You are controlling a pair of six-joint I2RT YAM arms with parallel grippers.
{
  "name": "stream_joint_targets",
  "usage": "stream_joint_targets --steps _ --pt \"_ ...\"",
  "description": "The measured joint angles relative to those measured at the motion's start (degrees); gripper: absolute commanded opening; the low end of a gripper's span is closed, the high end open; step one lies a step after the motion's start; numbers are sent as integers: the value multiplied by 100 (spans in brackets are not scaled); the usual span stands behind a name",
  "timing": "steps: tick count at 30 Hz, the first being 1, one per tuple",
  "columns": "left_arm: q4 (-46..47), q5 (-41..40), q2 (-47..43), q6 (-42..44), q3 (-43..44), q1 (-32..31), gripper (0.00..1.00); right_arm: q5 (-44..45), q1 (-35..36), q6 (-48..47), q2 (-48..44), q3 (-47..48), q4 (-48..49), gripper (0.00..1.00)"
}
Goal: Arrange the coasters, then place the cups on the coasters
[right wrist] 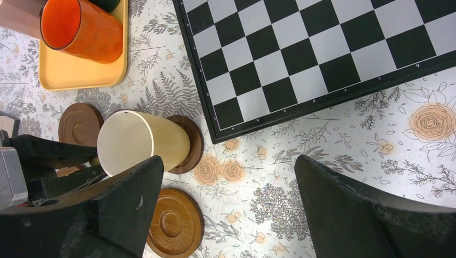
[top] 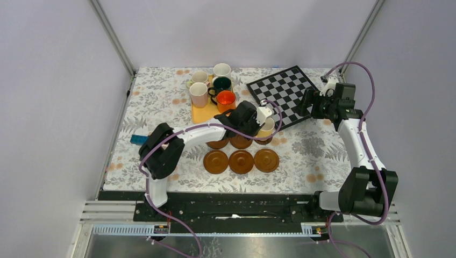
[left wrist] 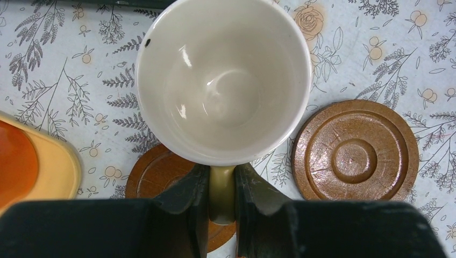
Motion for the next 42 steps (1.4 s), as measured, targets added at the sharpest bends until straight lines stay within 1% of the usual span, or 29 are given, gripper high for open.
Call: stream_joint_targets --steps 1,4,10,11,14,16,33,36,39,42 --pt "11 0 4 0 0 -4 16 -2 0 0 0 0 15 100" --pt "15 -7 7 -2 0 -20 22 -4 0 0 0 -13 33 100" --pt "72 -4 7 -31 0 -46 40 -9 0 0 -2 -31 48 100" --pt "76 -2 7 -46 0 -50 41 -7 0 0 -2 -31 48 100" --pt "79 0 7 -79 2 -63 45 -9 0 0 0 -31 50 99" --pt "79 0 7 -87 2 -74 46 -9 0 0 -2 -33 50 100" --pt "-57 404 0 -197 11 -125 47 -13 0 -17 -2 -39 55 99" --pt "-63 476 -2 -212 11 -162 51 -15 0 -15 -2 -55 55 100" --pt "-140 501 -2 -245 52 -179 62 -13 0 -15 -2 -63 55 100" --pt "-256 479 -2 -251 131 -179 69 -15 0 -17 -2 -63 55 100"
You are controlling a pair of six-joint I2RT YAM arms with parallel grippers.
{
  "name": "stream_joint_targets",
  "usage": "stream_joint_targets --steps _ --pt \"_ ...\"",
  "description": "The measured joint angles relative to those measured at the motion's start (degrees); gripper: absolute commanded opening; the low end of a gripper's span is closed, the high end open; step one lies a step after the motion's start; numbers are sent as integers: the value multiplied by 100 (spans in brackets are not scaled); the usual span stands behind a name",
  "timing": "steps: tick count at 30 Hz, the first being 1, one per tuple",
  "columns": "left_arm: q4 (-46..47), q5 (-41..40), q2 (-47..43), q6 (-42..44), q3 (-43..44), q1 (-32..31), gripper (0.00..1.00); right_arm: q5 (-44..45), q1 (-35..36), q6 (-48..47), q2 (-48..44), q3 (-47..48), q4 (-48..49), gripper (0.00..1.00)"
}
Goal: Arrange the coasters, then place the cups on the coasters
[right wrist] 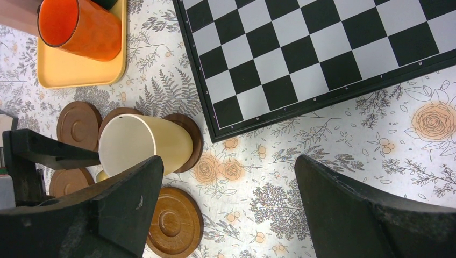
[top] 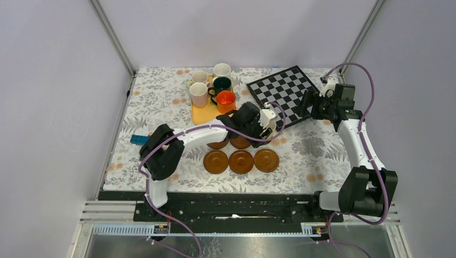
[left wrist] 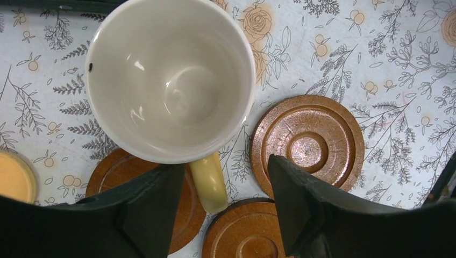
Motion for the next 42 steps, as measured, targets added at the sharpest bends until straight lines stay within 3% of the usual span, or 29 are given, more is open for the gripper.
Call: stream_joint_targets --steps 8,11,16,27,42 --pt "-385 -63 -361 153 50 136 77 -2 0 -2 0 0 2 100" --pt "-538 162 -695 289 50 376 88 -7 0 -20 0 -4 2 100" --pt "-828 789 -1370 767 57 1045 90 -103 0 -24 0 -11 2 100" --pt "-2083 1858 -868 3292 1038 2949 81 -221 0 -42 -17 -11 7 100" --pt "-1989 1910 -52 6111 885 3458 79 -256 0 -46 -22 -44 44 100"
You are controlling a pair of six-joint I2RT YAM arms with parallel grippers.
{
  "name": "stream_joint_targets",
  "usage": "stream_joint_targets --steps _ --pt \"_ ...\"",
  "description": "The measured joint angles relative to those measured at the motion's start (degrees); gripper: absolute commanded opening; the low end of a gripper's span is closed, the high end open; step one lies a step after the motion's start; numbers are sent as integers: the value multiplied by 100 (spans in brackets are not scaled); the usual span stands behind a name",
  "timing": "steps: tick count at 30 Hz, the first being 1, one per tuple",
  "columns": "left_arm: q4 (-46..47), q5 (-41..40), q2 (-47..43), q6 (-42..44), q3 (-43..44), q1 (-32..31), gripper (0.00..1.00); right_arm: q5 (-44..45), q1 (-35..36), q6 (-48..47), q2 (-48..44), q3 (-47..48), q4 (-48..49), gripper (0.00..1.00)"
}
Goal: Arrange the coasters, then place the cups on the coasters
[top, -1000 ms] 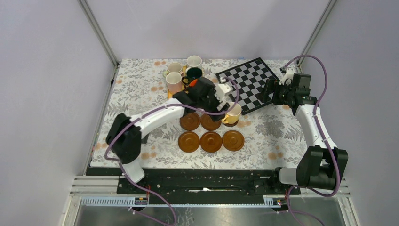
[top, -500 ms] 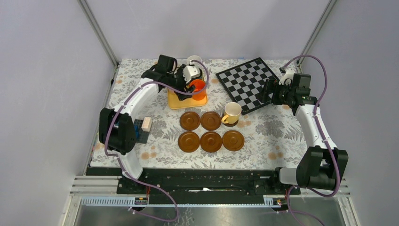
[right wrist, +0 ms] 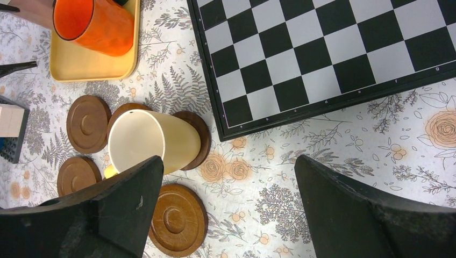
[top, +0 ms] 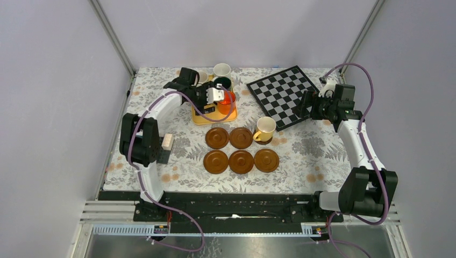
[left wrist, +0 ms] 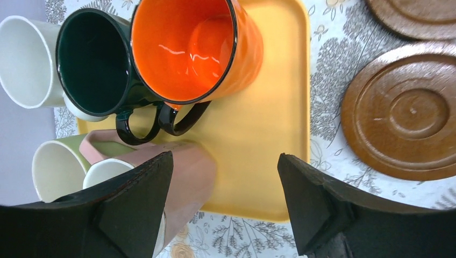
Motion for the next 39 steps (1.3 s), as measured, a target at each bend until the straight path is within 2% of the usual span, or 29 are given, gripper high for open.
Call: stream_joint_targets --steps 9,22,28,33,39 --pt "39 15 581 970 225 46 79 2 0 -44 2 -11 17 100" --pt "262 -7 988 1108 785 26 79 0 0 -66 24 -11 28 100" --pt "350 -57 1226 1093 903 -22 72 0 0 -66 55 -11 35 100" --pt "319 -129 1399 1091 1027 -94 62 0 0 -66 76 -11 33 100" --pt "289 -162 1410 1086 1040 -140 57 2 -2 -66 79 -11 35 100"
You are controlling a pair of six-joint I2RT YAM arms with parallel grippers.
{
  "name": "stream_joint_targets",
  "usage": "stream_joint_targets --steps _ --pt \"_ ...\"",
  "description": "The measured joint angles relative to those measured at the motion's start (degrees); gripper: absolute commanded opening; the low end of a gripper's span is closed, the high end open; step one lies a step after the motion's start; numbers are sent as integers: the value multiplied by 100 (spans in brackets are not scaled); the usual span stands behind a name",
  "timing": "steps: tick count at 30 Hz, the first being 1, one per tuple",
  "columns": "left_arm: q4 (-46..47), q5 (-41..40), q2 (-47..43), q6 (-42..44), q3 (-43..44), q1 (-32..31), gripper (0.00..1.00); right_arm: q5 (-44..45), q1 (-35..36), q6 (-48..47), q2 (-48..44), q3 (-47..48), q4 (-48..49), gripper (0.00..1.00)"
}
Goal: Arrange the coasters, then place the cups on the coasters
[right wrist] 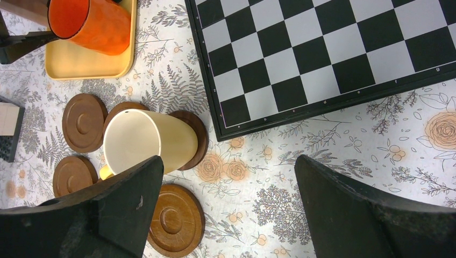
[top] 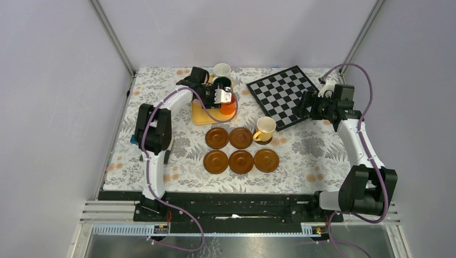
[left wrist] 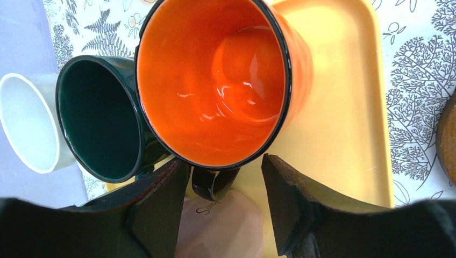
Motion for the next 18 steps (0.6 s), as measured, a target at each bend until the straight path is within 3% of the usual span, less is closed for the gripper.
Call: stream_joint_targets --steps 18 --pt "-160 -76 -179 -437 -155 -79 41 -2 0 -2 0 0 2 100"
